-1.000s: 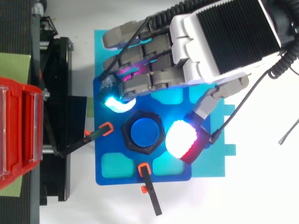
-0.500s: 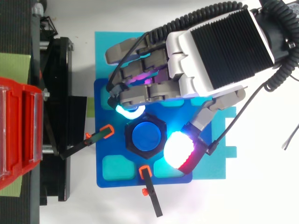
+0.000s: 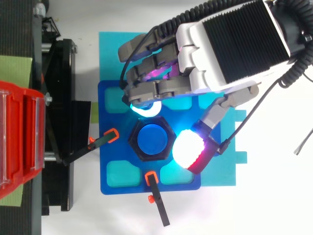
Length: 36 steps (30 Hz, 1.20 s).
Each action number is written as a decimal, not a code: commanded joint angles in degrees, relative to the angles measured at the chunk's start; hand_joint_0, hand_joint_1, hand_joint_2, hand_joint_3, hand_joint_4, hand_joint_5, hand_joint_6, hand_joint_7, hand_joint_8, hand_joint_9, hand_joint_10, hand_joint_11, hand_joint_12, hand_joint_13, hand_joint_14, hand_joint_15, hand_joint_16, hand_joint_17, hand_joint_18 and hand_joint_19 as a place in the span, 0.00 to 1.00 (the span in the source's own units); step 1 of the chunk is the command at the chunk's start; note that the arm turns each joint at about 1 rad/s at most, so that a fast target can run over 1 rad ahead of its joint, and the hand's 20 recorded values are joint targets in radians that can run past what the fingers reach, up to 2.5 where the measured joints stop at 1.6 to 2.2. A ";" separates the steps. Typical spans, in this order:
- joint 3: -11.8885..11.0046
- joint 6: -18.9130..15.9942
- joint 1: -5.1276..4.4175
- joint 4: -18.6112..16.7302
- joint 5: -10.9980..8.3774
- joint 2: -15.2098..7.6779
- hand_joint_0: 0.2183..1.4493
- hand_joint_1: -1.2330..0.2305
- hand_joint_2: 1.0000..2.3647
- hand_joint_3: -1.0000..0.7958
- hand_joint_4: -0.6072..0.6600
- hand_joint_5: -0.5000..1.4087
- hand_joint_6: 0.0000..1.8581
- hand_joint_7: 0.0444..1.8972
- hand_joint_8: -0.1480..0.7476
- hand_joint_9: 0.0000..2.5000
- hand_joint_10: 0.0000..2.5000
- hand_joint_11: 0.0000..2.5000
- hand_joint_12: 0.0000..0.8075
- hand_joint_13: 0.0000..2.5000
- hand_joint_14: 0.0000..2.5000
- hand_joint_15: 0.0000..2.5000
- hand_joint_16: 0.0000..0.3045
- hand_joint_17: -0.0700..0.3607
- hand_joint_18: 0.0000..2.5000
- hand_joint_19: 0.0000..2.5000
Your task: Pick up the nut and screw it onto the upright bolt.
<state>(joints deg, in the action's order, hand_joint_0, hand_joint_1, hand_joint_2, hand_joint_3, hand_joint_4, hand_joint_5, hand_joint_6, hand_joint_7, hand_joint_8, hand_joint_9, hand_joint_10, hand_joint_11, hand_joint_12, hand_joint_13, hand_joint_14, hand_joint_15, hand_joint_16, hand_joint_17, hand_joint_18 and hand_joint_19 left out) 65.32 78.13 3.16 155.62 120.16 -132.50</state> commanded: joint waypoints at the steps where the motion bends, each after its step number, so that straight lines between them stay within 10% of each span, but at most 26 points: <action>1: -0.02 0.00 0.44 -0.22 0.17 0.05 0.26 0.63 0.00 0.28 0.55 0.32 0.27 0.77 0.40 0.58 0.00 0.00 0.20 0.37 0.00 0.00 0.04 0.23 0.25 0.03; 10: -0.02 0.00 1.32 -0.93 0.87 -0.04 0.26 0.63 0.00 0.28 0.54 0.31 0.27 0.78 0.40 0.61 0.00 0.01 0.19 0.39 0.00 0.00 0.03 0.21 0.27 0.03; 17: 1.92 0.00 2.20 -1.46 0.96 0.05 0.25 0.66 0.00 0.28 0.68 0.24 0.27 0.51 0.42 0.42 0.00 0.00 0.30 0.25 0.00 0.00 0.07 0.28 0.12 0.00; 25: 0.51 -0.09 3.08 -2.33 1.75 0.31 0.21 0.67 0.00 0.28 0.62 0.17 0.27 0.38 0.42 0.22 0.00 0.00 0.41 0.11 0.00 0.00 0.12 0.36 0.00 0.00; 36: -1.77 4.66 3.69 10.67 2.27 6.20 0.20 0.70 0.00 0.28 0.64 0.16 0.27 0.37 0.44 0.20 0.00 0.00 0.45 0.09 0.00 0.00 0.15 0.39 0.00 0.00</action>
<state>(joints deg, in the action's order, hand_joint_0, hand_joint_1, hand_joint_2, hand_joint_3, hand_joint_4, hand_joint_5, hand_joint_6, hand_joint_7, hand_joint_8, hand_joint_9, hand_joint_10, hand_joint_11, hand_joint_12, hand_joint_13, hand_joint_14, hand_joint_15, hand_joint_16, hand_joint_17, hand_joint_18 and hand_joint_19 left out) 63.64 80.60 6.84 163.06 122.48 -128.15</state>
